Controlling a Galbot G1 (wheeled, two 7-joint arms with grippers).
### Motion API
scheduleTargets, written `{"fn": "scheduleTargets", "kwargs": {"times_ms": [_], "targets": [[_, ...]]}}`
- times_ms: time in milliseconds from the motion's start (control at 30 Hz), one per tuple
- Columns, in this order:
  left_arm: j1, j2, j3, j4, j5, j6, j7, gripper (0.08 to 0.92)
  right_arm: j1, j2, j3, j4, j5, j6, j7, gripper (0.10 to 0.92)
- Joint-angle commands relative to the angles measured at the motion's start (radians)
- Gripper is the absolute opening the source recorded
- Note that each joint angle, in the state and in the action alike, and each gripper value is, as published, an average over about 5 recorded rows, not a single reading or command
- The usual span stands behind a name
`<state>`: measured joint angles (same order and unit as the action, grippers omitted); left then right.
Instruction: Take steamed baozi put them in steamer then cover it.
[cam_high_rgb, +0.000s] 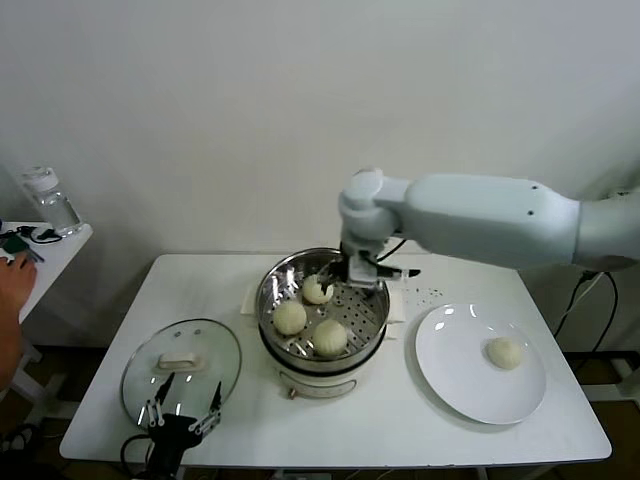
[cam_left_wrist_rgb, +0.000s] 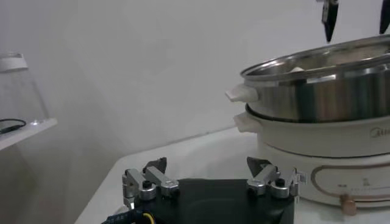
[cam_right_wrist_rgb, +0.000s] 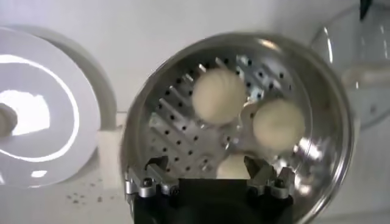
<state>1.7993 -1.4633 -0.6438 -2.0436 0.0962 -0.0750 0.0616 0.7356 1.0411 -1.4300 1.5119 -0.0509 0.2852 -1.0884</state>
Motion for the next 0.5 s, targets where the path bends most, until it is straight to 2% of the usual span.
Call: {"fn": "scheduleTargets", "kwargs": {"times_ms": [33, 167, 333, 500], "targets": [[0.003, 0.002, 0.003, -0.001, 0.001, -0.002, 0.0, 0.823, 0.116, -0.313, -0.153, 0.014, 0.322, -0.424, 0.066, 0.823], [0.003, 0.0, 0.008, -0.002, 0.008, -0.001, 0.0, 0.823, 0.045, -0.444, -0.129, 0.003, 0.434, -0.552, 0.054, 0.823], [0.003, -0.005, 0.013, -0.004, 0.022, 0.002, 0.0, 0.823, -0.137, -0.564, -0.017, -0.053, 0.316, -0.556, 0.021, 0.823], [0.007, -0.007, 0.011, -0.005, 0.029, 0.003, 0.0, 0.823, -0.41, -0.625, 0.215, -0.122, 0.172, -0.527, -0.015, 0.823]]}}
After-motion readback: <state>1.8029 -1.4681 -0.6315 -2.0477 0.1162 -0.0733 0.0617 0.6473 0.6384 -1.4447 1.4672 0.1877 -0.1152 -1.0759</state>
